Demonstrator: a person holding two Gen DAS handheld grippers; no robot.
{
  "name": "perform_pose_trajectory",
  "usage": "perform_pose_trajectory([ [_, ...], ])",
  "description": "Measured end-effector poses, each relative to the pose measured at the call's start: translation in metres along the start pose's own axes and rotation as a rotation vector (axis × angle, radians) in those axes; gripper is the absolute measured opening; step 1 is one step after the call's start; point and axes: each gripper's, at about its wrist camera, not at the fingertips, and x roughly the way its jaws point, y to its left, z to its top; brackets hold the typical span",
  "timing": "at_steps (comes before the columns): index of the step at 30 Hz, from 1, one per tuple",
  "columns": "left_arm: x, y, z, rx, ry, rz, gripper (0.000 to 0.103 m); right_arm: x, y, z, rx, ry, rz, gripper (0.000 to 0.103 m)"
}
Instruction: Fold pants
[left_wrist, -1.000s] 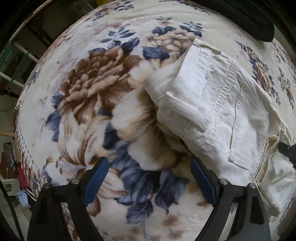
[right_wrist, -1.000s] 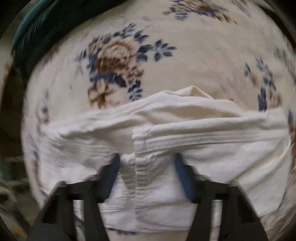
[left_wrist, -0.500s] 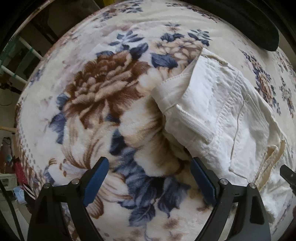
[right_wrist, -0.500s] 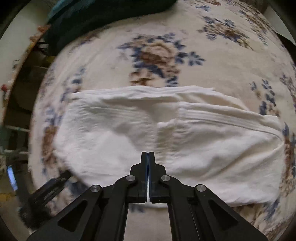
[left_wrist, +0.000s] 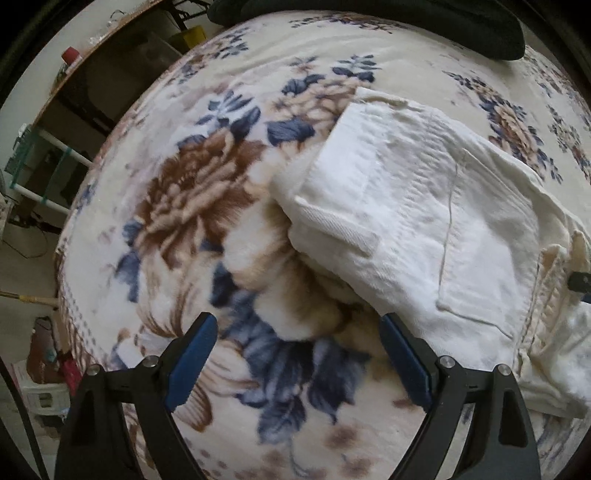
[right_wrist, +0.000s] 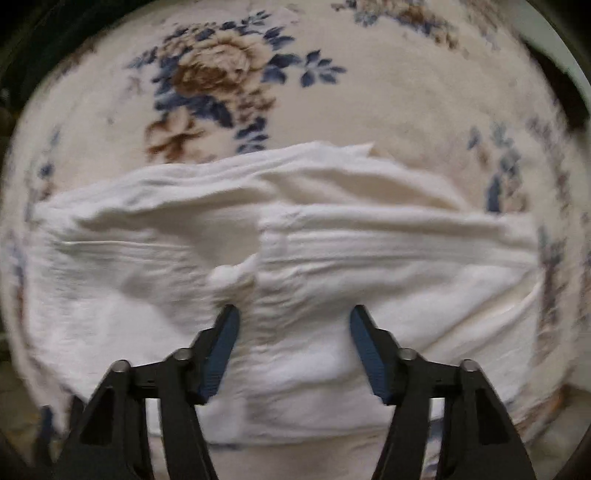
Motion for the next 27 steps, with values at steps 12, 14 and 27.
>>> perform_pose_trajectory([
  [12, 0.02, 0.023, -0.009, -0.095, 0.062, -0.045, 0.09, 0.032, -0.011, 0.001, 0.056, 0.108, 0.064, 0.016],
  [14, 0.019, 0.03, -0.007, -0.111, 0.059, -0.048, 0.09, 0.024, -0.019, -0.004, 0.086, 0.083, 0.124, 0.016],
  [27, 0.03, 0.039, -0.003, -0.136, 0.078, -0.057, 0.09, -0.039, -0.006, -0.04, -0.046, 0.018, 0.267, 0.016],
])
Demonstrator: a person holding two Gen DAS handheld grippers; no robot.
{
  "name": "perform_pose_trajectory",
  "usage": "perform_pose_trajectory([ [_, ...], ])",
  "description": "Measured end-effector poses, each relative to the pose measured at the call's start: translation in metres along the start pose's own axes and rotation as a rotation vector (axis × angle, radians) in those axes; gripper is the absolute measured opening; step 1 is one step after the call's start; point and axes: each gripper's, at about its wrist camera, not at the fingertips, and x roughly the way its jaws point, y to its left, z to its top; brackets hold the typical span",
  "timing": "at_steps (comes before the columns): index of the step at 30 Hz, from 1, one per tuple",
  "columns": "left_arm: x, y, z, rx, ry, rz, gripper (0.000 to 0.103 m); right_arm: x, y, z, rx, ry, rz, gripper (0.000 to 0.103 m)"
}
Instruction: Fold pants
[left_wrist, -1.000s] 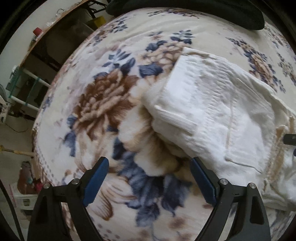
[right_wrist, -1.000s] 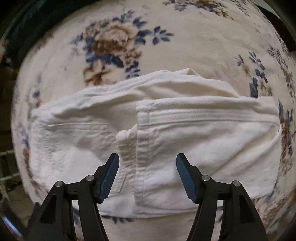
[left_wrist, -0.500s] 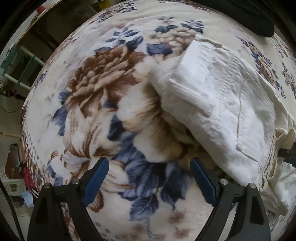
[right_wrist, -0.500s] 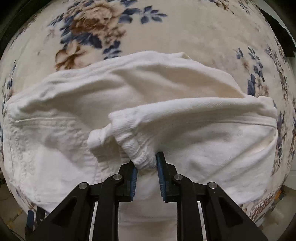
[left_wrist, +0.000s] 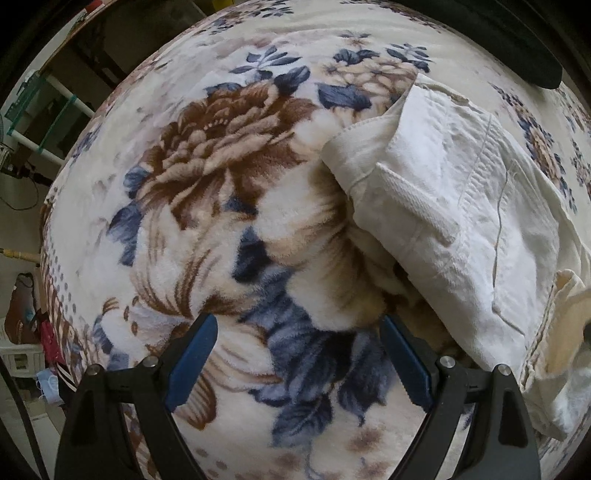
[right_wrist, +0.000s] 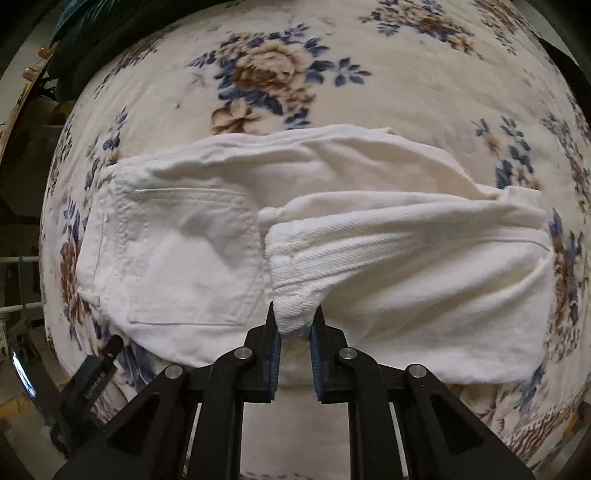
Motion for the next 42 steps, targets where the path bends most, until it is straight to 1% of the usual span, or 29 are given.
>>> perform_pose_trajectory([
  [2, 0.0, -0.001, -0.002, 0.004, -0.002, 0.0, 0.09, 0.001, 0.012, 0.009, -0.008, -0.004, 0.033, 0.016],
  [4, 0.0, 0.0, -0.004, 0.007, -0.005, 0.006, 0.09, -0.005, 0.033, 0.008, -0.04, -0.007, 0.074, 0.015],
  [5, 0.001, -0.001, -0.005, 0.011, 0.001, 0.011, 0.09, -0.008, 0.038, 0.008, -0.062, -0.024, 0.065, 0.015],
  [6, 0.003, -0.001, -0.006, 0.012, 0.011, 0.014, 0.09, -0.003, 0.044, 0.009, -0.097, -0.029, 0.027, 0.015],
  [8, 0.005, -0.001, -0.007, 0.004, 0.025, 0.005, 0.09, 0.025, 0.05, 0.012, -0.175, 0.039, -0.074, 0.016],
  [9, 0.004, 0.0, -0.007, 0.001, 0.024, -0.001, 0.09, 0.046, 0.044, 0.014, -0.18, 0.105, -0.115, 0.016],
  [10, 0.003, -0.001, -0.007, 0.003, 0.019, 0.0, 0.09, 0.057, 0.039, 0.014, -0.181, 0.146, -0.119, 0.017],
  [12, 0.002, -0.001, -0.008, 0.009, 0.013, 0.003, 0.09, 0.056, 0.024, 0.013, -0.147, 0.183, -0.04, 0.02],
  [13, 0.003, -0.002, -0.009, 0.009, 0.016, 0.0, 0.09, 0.047, 0.016, 0.012, -0.118, 0.182, 0.012, 0.032],
  [14, 0.005, -0.003, -0.01, 0.009, 0.024, -0.006, 0.09, 0.032, 0.004, 0.01, -0.07, 0.169, 0.074, 0.059],
  [15, 0.006, -0.004, -0.01, 0.007, 0.031, -0.01, 0.09, 0.017, -0.008, 0.008, -0.032, 0.147, 0.128, 0.073],
  [16, 0.007, -0.006, -0.011, 0.004, 0.036, -0.015, 0.09, 0.002, -0.019, 0.005, -0.005, 0.125, 0.178, 0.08],
  [17, 0.006, -0.006, -0.012, -0.001, 0.036, -0.02, 0.09, -0.014, -0.032, 0.001, 0.029, 0.091, 0.208, 0.08],
  [18, 0.003, -0.008, -0.012, -0.005, 0.033, -0.024, 0.09, -0.034, -0.051, -0.004, 0.071, 0.037, 0.196, 0.08],
  [20, -0.001, -0.014, -0.012, -0.006, 0.024, -0.031, 0.09, -0.056, -0.089, -0.014, 0.156, -0.026, 0.13, 0.08],
  [23, -0.009, -0.027, -0.009, 0.002, 0.01, -0.043, 0.09, -0.061, -0.142, -0.027, 0.289, -0.063, 0.054, 0.08],
  [24, -0.01, -0.032, -0.008, 0.003, 0.007, -0.053, 0.09, -0.051, -0.166, -0.031, 0.347, -0.055, 0.046, 0.08],
  [26, -0.011, -0.038, -0.007, -0.006, 0.008, -0.074, 0.09, -0.029, -0.196, -0.038, 0.425, -0.038, 0.031, 0.08],
  [28, -0.011, -0.041, -0.007, -0.022, 0.015, -0.084, 0.09, 0.012, -0.216, -0.041, 0.434, 0.039, -0.055, 0.08],
  [29, -0.01, -0.041, -0.006, -0.038, 0.02, -0.097, 0.09, 0.035, -0.225, -0.043, 0.447, 0.119, -0.145, 0.08],
  [30, -0.009, -0.04, -0.005, -0.057, 0.025, -0.112, 0.09, 0.045, -0.228, -0.045, 0.456, 0.165, -0.167, 0.08],
  [32, -0.006, -0.034, -0.004, -0.096, 0.035, -0.146, 0.09, 0.032, -0.219, -0.044, 0.446, 0.106, -0.164, 0.08],
  [33, -0.004, -0.03, -0.003, -0.12, 0.042, -0.161, 0.09, 0.015, -0.203, -0.042, 0.393, 0.035, -0.15, 0.08],
  [34, -0.002, -0.025, -0.003, -0.14, 0.051, -0.175, 0.09, 0.003, -0.189, -0.042, 0.358, -0.01, -0.139, 0.08],
  [35, 0.001, -0.022, -0.003, -0.164, 0.063, -0.196, 0.09, -0.013, -0.17, -0.042, 0.317, -0.065, -0.111, 0.08],
  [36, 0.003, -0.02, -0.002, -0.183, 0.074, -0.205, 0.09, -0.02, -0.153, -0.042, 0.281, -0.088, -0.072, 0.08],
  [38, 0.006, -0.013, -0.001, -0.206, 0.086, -0.21, 0.09, -0.022, -0.123, -0.041, 0.221, -0.094, -0.003, 0.08],
  [40, 0.008, -0.009, -0.001, -0.213, 0.088, -0.202, 0.09, -0.005, -0.088, -0.038, 0.171, -0.043, 0.101, 0.08],
  [42, 0.007, -0.008, 0.0, -0.214, 0.088, -0.202, 0.09, 0.012, -0.063, -0.041, 0.165, 0.0, 0.164, 0.079],
])
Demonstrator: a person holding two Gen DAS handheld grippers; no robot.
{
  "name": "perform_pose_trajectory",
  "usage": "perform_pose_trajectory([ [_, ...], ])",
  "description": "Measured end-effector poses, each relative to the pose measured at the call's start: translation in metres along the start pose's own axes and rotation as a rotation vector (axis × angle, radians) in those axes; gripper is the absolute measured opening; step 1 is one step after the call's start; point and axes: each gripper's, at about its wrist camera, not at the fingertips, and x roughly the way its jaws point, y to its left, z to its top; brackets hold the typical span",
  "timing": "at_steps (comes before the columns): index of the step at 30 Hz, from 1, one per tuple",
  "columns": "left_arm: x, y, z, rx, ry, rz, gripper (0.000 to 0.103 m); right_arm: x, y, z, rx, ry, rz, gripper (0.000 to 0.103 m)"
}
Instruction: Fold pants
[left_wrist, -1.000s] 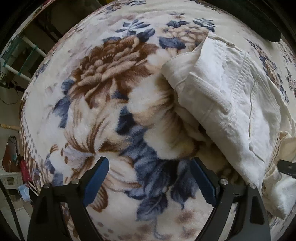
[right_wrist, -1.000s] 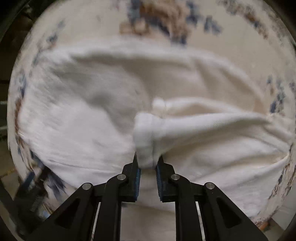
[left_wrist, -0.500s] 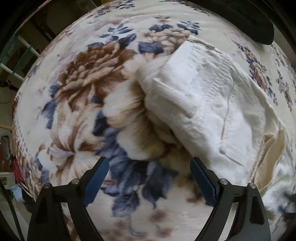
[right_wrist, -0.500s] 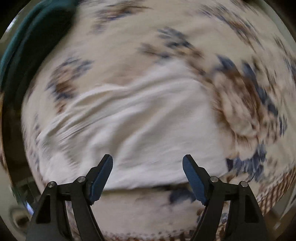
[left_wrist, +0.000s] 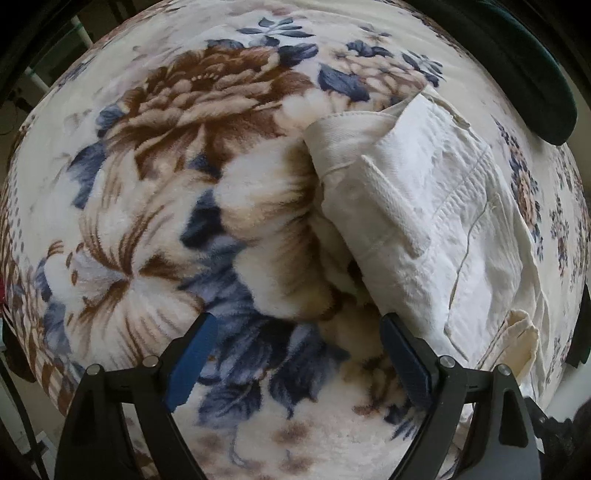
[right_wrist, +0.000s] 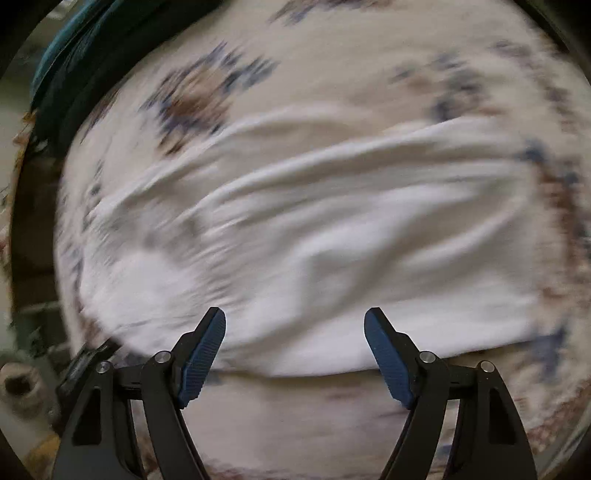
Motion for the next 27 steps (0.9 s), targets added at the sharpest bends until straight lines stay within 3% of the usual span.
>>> perform_pose_trajectory([
  [1, -0.002, 0.003, 0.0, 0.0, -0.003, -0.001, 0.09, 0.009, 0.01, 0.0, -0.017, 0.018, 0.002, 0.079],
  [3, -0.002, -0.001, 0.0, 0.007, -0.007, 0.003, 0.09, 0.029, 0.026, 0.0, -0.06, 0.021, -0.101, 0.078],
  [4, -0.001, -0.001, 0.0, 0.009, -0.008, 0.003, 0.09, 0.035, 0.029, 0.002, -0.068, 0.01, -0.136, 0.055],
  [5, 0.0, -0.002, 0.0, 0.008, -0.007, 0.002, 0.09, 0.04, 0.03, 0.002, -0.07, -0.003, -0.188, 0.003],
  [6, 0.0, -0.001, 0.001, 0.006, -0.007, -0.002, 0.09, 0.042, 0.03, 0.001, -0.05, -0.023, -0.218, 0.005],
  [8, 0.001, 0.0, -0.001, -0.005, -0.007, -0.025, 0.09, 0.029, 0.04, -0.002, -0.056, -0.081, -0.182, 0.005],
  [12, 0.006, 0.013, 0.001, -0.09, 0.018, -0.121, 0.09, 0.003, 0.076, -0.012, -0.171, -0.171, -0.164, 0.005],
  [13, 0.008, 0.018, 0.001, -0.123, 0.032, -0.164, 0.09, 0.013, 0.079, -0.01, -0.184, -0.148, -0.178, 0.005],
  [14, 0.009, 0.024, 0.0, -0.156, 0.044, -0.217, 0.089, 0.027, 0.075, -0.004, -0.193, -0.098, -0.195, 0.012],
  [16, 0.011, 0.034, -0.002, -0.219, 0.071, -0.326, 0.088, 0.07, 0.068, 0.009, -0.174, 0.099, -0.201, 0.022],
  [18, 0.012, 0.047, -0.007, -0.306, 0.079, -0.457, 0.088, 0.07, 0.065, 0.013, -0.152, 0.137, -0.12, 0.034],
  [20, 0.012, 0.06, -0.017, -0.403, 0.093, -0.595, 0.088, 0.052, 0.063, 0.015, -0.107, 0.126, 0.032, 0.087],
  [24, 0.01, 0.079, -0.034, -0.557, 0.065, -0.767, 0.088, 0.031, 0.065, 0.009, -0.079, 0.101, 0.145, 0.09],
  [27, 0.023, 0.07, -0.014, -0.529, 0.03, -0.828, 0.088, 0.035, 0.057, 0.006, -0.045, 0.1, 0.155, 0.09],
])
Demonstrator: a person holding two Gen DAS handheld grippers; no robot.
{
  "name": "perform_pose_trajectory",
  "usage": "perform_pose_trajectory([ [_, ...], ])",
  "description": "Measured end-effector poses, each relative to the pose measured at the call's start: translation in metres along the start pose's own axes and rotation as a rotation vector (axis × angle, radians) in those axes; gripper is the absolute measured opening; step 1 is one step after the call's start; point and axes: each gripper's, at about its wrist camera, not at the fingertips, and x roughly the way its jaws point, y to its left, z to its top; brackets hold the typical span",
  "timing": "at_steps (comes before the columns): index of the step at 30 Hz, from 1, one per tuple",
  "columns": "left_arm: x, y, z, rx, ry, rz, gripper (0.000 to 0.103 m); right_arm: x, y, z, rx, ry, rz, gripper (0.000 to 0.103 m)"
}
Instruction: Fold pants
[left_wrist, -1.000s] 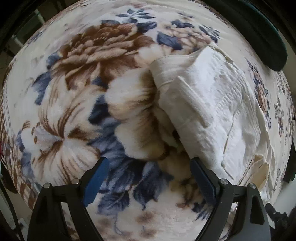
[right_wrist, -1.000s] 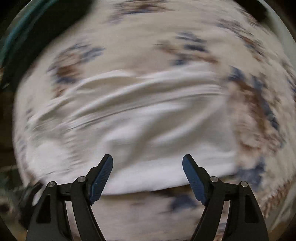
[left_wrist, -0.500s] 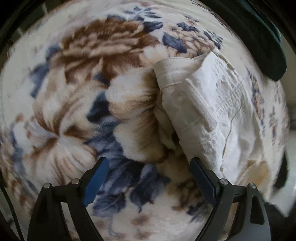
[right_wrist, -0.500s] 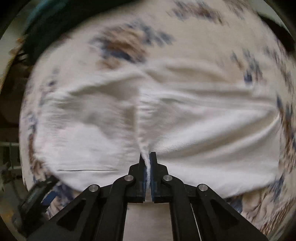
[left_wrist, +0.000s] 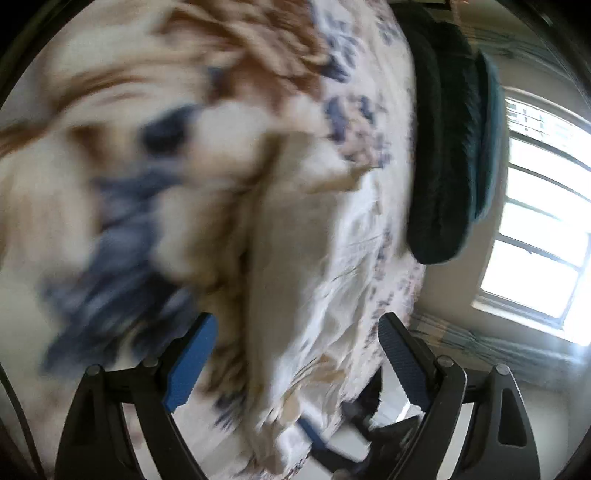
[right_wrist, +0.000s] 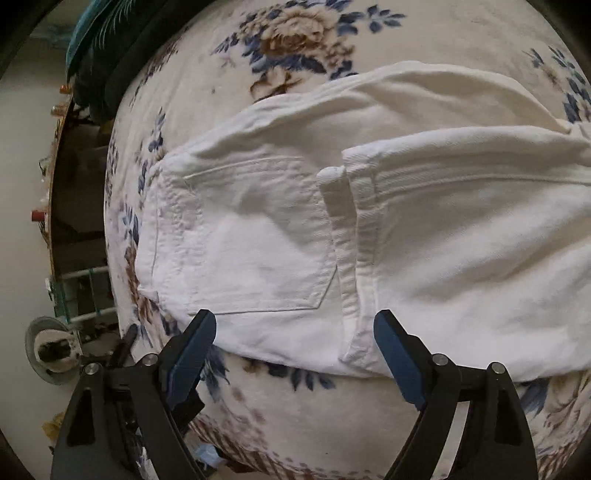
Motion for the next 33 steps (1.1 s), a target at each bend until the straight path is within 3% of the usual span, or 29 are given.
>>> perform_pose_trajectory([
  [2, 0.015, -0.006, 0.014, 0.026, 0.006, -0.034, 0.088, 0.0, -0.015, -0.003, 0.048, 0.012, 0.018, 0.09],
  [6, 0.038, -0.017, 0.034, 0.076, 0.005, -0.012, 0.088, -0.004, -0.03, 0.0, 0.118, -0.006, 0.054, 0.09],
  [10, 0.053, -0.018, 0.038, 0.085, 0.002, 0.02, 0.088, -0.016, -0.042, 0.001, 0.163, -0.063, 0.066, 0.09],
  [13, 0.054, -0.022, 0.032, 0.106, -0.028, 0.033, 0.088, -0.025, -0.057, 0.003, 0.192, -0.088, 0.026, 0.09],
  [16, 0.052, -0.017, 0.025, 0.094, -0.052, -0.015, 0.088, -0.031, -0.069, 0.004, 0.222, -0.097, 0.029, 0.09],
  [18, 0.037, 0.002, 0.012, 0.072, -0.084, -0.092, 0.088, -0.038, -0.076, 0.003, 0.231, -0.097, 0.034, 0.09],
  [19, 0.029, 0.014, 0.005, 0.073, -0.105, -0.079, 0.088, -0.042, -0.077, 0.002, 0.234, -0.095, 0.042, 0.09],
  [22, 0.027, 0.041, 0.002, 0.023, -0.07, -0.137, 0.087, -0.051, -0.084, 0.0, 0.238, -0.096, 0.045, 0.09],
  [27, 0.038, 0.02, 0.032, 0.02, -0.093, -0.155, 0.088, -0.051, -0.083, 0.002, 0.211, -0.079, 0.044, 0.09],
  [32, 0.054, -0.004, 0.047, 0.067, -0.081, -0.098, 0.087, -0.043, -0.088, 0.003, 0.245, -0.061, 0.063, 0.09],
  [33, 0.052, -0.011, 0.044, 0.101, -0.083, -0.08, 0.081, -0.043, -0.089, 0.003, 0.248, -0.057, 0.068, 0.09],
])
